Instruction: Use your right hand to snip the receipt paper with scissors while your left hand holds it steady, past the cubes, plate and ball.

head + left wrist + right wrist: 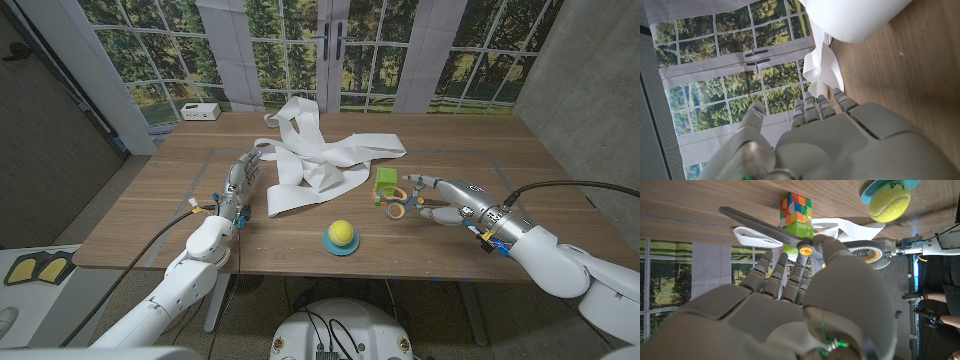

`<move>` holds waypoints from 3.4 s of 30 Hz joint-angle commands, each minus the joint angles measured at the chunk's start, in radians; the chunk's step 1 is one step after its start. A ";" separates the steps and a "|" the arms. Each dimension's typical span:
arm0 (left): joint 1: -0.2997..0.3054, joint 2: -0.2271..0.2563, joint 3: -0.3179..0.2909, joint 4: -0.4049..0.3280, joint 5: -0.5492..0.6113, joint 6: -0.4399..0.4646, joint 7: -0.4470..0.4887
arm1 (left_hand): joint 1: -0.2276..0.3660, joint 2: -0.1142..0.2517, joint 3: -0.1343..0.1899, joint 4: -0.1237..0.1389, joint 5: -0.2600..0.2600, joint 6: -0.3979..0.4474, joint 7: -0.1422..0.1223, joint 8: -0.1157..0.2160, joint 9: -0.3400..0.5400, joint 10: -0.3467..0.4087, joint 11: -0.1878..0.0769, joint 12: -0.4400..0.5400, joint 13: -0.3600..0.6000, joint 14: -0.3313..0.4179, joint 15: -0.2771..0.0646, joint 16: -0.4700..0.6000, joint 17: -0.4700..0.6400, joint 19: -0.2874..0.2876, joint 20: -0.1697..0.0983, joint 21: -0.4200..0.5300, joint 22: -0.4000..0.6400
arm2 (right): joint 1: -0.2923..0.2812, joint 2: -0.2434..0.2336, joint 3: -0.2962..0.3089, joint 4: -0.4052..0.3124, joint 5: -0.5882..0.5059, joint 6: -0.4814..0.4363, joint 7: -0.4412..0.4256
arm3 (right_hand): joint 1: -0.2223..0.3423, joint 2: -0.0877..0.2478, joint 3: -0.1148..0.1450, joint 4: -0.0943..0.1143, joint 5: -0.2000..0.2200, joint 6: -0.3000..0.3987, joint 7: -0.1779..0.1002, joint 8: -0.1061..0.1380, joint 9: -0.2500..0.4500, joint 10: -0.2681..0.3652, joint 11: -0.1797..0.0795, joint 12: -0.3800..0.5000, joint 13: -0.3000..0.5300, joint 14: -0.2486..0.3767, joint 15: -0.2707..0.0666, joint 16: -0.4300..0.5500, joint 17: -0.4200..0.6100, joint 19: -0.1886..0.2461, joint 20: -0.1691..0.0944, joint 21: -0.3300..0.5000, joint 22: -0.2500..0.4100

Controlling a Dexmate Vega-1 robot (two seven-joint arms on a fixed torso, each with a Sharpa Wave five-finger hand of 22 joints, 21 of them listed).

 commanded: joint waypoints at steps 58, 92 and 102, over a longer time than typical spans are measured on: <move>0.039 0.019 -0.024 -0.049 -0.030 0.014 -0.001 | -0.006 -0.002 0.006 0.003 0.001 0.063 0.010 0.006 0.002 0.047 0.001 0.009 0.006 0.034 -0.011 0.001 0.003 0.006 -0.007 0.004 0.002 | 0.222 0.254 -0.192 0.208 -0.228 0.317 -0.410 | 0.114 0.039 -0.045 -0.006 -0.042 0.033 -0.055 0.001 0.009 0.055 -0.077 0.207 -0.046 0.031 -0.191 -0.011 0.035 0.034 -0.030 0.011 0.001; 0.008 0.004 -0.007 -0.031 -0.037 0.035 -0.009 | -0.008 0.001 0.008 0.005 0.001 0.084 0.021 0.008 0.002 0.068 0.003 0.013 0.007 0.040 -0.007 0.001 0.003 0.008 -0.002 0.005 0.002 | 0.326 0.220 -0.290 0.282 -0.227 0.362 -0.499 | 0.142 0.047 -0.067 -0.001 -0.063 0.058 -0.086 0.007 0.010 0.045 -0.081 0.233 -0.064 0.050 -0.193 -0.019 0.043 0.047 -0.047 0.011 0.001; 0.003 0.001 -0.005 -0.027 -0.037 0.036 -0.005 | -0.009 0.001 0.008 0.005 0.001 0.085 0.022 0.007 0.002 0.068 0.003 0.013 0.007 0.042 -0.006 0.001 0.003 0.008 -0.001 0.005 0.002 | 0.338 0.208 -0.297 0.290 -0.221 0.368 -0.503 | 0.157 0.046 -0.079 0.001 -0.078 0.115 -0.101 0.019 0.011 0.060 -0.082 0.238 -0.093 0.066 -0.192 -0.023 0.046 0.068 -0.057 0.015 0.001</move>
